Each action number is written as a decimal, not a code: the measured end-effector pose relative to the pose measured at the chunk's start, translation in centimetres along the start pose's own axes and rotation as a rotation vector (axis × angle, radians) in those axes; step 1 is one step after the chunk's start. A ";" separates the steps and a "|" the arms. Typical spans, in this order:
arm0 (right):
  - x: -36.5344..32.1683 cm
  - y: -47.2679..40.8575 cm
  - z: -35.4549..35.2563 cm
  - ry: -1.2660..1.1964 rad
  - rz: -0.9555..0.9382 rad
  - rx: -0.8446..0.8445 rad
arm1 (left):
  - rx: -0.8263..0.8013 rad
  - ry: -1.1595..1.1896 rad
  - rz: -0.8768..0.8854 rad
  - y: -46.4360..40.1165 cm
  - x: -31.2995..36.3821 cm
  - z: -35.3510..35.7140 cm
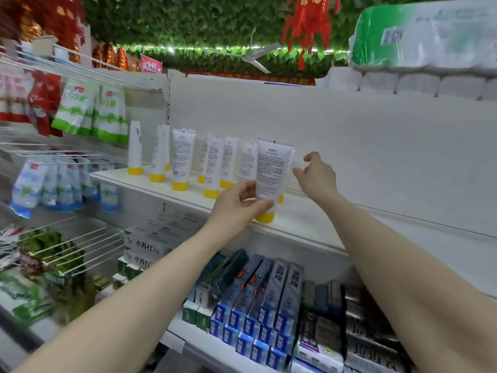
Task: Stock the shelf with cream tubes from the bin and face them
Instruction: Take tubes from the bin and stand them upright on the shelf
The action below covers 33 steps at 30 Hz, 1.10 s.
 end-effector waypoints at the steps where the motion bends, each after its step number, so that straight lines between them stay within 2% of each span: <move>1: 0.0 0.0 -1.0 0.018 -0.019 0.010 | -0.001 -0.023 0.005 -0.4 0.4 0.9; 6: 0.3 0.2 -4.4 0.051 -0.051 0.012 | -0.010 -0.174 -0.035 -2.5 1.2 4.3; 14: 2.2 0.7 -3.3 0.134 -0.121 -0.109 | -0.017 -0.456 -0.094 -4.2 0.4 6.4; 20: 2.6 2.0 -2.5 0.353 -0.240 -0.190 | -0.046 -0.574 -0.147 -4.1 0.8 6.4; 24: 2.3 3.3 -2.8 0.459 -0.286 -0.190 | -0.031 -0.669 -0.116 -3.4 1.1 6.2; 33: 0.6 7.8 -5.2 0.553 -0.242 -0.127 | -0.010 -0.836 0.025 -0.1 1.4 3.9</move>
Point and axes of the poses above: each hand's wrist, its own y-axis away from the middle knuckle, its own z-axis out of the palm, x = y × z, the point moved 1 cm from there along -y, towards the middle knuckle, and after that the axes turned 15 degrees about -y, right-handed, at the moved point
